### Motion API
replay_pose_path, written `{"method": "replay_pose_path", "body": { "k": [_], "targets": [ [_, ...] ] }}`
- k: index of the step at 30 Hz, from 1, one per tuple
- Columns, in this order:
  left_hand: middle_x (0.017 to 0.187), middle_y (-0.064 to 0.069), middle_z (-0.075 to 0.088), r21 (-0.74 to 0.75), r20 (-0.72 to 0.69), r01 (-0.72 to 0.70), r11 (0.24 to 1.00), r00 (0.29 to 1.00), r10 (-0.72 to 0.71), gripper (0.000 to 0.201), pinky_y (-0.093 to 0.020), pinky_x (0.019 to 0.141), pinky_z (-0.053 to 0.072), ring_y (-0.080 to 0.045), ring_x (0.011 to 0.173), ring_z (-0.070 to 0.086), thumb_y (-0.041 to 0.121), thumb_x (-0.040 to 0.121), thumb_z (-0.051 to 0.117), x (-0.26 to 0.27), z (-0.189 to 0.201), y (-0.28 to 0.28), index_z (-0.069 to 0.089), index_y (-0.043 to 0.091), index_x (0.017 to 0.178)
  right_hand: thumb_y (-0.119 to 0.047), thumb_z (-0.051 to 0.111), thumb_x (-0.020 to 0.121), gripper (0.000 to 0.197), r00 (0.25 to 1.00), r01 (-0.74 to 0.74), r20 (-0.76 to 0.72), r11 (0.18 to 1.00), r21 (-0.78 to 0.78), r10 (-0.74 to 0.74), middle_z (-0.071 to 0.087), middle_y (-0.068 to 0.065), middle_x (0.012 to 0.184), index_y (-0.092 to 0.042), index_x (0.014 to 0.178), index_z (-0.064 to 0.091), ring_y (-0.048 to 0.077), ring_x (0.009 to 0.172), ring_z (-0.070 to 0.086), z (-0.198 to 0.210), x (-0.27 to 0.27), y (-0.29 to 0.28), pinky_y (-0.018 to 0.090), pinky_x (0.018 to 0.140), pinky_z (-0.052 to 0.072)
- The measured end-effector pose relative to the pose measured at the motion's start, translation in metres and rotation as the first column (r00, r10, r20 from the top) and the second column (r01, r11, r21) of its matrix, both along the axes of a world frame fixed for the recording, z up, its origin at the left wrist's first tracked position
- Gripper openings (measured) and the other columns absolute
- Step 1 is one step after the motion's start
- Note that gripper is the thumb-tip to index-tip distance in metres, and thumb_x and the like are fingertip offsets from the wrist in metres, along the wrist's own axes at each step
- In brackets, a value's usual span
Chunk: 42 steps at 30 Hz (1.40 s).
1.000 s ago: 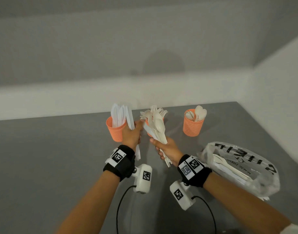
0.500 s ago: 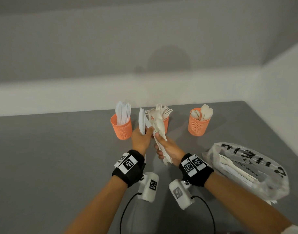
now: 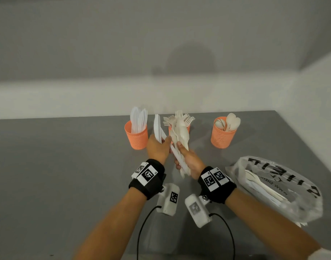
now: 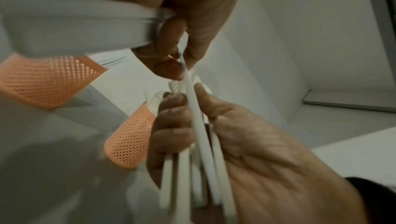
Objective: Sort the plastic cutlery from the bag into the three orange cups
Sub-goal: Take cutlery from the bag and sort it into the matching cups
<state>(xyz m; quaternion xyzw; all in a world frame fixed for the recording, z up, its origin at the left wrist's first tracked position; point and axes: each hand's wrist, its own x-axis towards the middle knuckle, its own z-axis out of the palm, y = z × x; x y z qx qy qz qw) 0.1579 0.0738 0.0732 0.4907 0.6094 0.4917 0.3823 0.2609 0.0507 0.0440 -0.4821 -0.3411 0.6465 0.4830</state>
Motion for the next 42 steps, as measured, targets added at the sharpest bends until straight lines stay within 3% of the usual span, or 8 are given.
{"method": "replay_pose_path", "body": {
  "k": [7,12,22,29,33,36,39,42],
  "targets": [
    [0.056,-0.001,0.042,-0.09,0.314,-0.128,0.988,0.937,0.15,0.02,-0.024,0.047,0.033,-0.01,0.042,0.041,0.02,0.097,0.042,-0.02,0.017,0.011,0.046,0.008,0.083,-0.037,0.037,0.098,0.025,0.878,-0.042,-0.478,0.988,-0.15,-0.035,0.047,-0.001,0.055,-0.018,0.092,0.053,0.01,0.046,0.051,0.019,0.018,0.0,0.021,0.049,0.051],
    [0.058,0.001,0.028,-0.264,0.669,0.018,0.964,0.724,0.17,0.023,-0.015,0.036,0.038,-0.004,0.028,0.031,0.018,0.098,0.042,-0.034,0.022,0.006,0.052,0.014,0.078,-0.039,0.035,0.096,0.028,0.841,-0.134,-0.538,0.985,-0.109,0.055,0.049,-0.003,0.059,-0.02,0.104,0.053,0.006,0.044,0.045,0.026,0.026,0.002,0.017,0.046,0.045],
    [0.052,0.006,0.031,-0.18,0.555,0.264,0.948,0.823,-0.124,0.018,-0.015,0.03,0.02,-0.003,0.032,0.022,0.028,0.087,0.06,-0.037,0.028,-0.009,0.053,0.011,0.088,-0.045,0.035,0.094,0.029,0.899,-0.285,-0.356,0.958,-0.03,0.256,0.048,-0.006,0.058,-0.026,0.11,0.05,0.006,0.045,0.043,0.03,0.018,-0.004,0.018,0.047,0.041],
    [0.056,0.002,0.045,0.112,0.208,0.077,0.991,0.973,-0.1,0.011,-0.018,0.039,0.032,-0.008,0.041,0.039,0.012,0.084,0.063,-0.032,0.049,-0.013,0.058,0.02,0.079,-0.044,0.043,0.093,0.041,0.981,-0.193,0.012,0.98,0.05,0.192,0.047,-0.004,0.059,-0.013,0.119,0.049,0.007,0.044,0.043,0.027,0.012,-0.004,0.019,0.045,0.041],
    [0.059,0.002,0.053,0.228,0.12,0.032,0.973,0.991,-0.061,0.008,-0.021,0.052,0.04,-0.008,0.049,0.049,0.007,0.084,0.06,-0.024,0.055,-0.012,0.063,0.012,0.089,-0.046,0.044,0.092,0.036,0.983,-0.178,-0.045,0.984,0.014,0.179,0.044,-0.004,0.056,-0.016,0.112,0.049,0.006,0.037,0.038,0.028,0.009,-0.002,0.017,0.037,0.035],
    [0.06,0.004,0.045,0.146,0.195,0.026,0.989,0.979,-0.054,0.005,-0.017,0.044,0.032,-0.002,0.037,0.037,0.018,0.085,0.063,-0.035,0.06,0.0,0.063,0.015,0.088,-0.056,0.051,0.077,0.042,0.944,-0.259,-0.222,0.965,-0.042,0.244,0.039,-0.008,0.047,-0.021,0.1,0.05,0.002,0.03,0.03,0.031,0.015,-0.002,0.014,0.031,0.026],
    [0.077,-0.004,0.049,0.012,0.238,0.253,0.967,0.939,-0.249,0.023,-0.014,0.035,0.022,-0.002,0.035,0.027,0.041,0.079,0.067,-0.048,0.052,0.007,0.057,0.023,0.088,-0.052,0.079,0.058,0.044,0.851,-0.378,-0.403,0.925,-0.025,0.337,0.036,-0.007,0.039,-0.021,0.083,0.06,0.002,0.027,0.032,0.035,0.022,-0.003,0.015,0.029,0.03],
    [0.076,-0.001,0.059,-0.119,0.291,0.547,0.828,0.817,-0.498,0.065,-0.014,0.036,0.025,-0.005,0.041,0.032,0.067,0.053,0.073,-0.044,0.032,0.001,0.059,0.02,0.095,-0.042,0.089,0.049,0.037,0.752,-0.549,-0.437,0.836,-0.002,0.493,0.037,-0.007,0.034,-0.022,0.06,0.059,0.001,0.028,0.035,0.037,0.016,-0.008,0.015,0.033,0.035]
  ]
}}
